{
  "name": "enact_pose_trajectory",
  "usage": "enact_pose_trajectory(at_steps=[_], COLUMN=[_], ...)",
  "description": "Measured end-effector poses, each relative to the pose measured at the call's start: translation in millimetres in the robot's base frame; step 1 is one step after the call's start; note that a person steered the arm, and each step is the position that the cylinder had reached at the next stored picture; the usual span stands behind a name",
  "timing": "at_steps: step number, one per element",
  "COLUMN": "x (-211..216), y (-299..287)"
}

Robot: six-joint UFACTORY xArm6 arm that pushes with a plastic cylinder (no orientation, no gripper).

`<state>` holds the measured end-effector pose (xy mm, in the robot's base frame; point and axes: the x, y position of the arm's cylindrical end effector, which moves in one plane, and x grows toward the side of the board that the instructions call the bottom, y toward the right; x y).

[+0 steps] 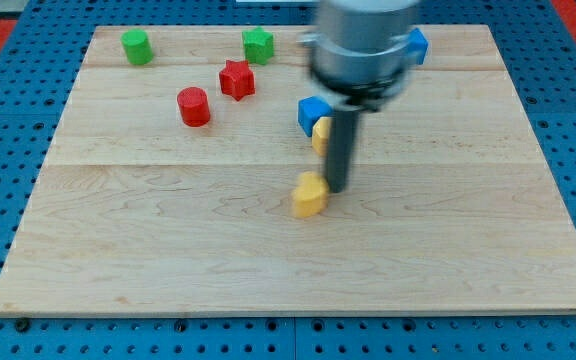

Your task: Place the yellow heart at the center left of the board

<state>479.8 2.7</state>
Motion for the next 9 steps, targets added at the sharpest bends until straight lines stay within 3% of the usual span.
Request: enact_pose_trajectory(at_steps=[1,2,3,4,6,7,8,9], x=[-18.3,-9.5,-16.9,40.6,9.1,2.8,21.0,-19.4], y=[-97.6,-65.0,3.5,24.7,-160.0,-207.4,-216.7,-231.7])
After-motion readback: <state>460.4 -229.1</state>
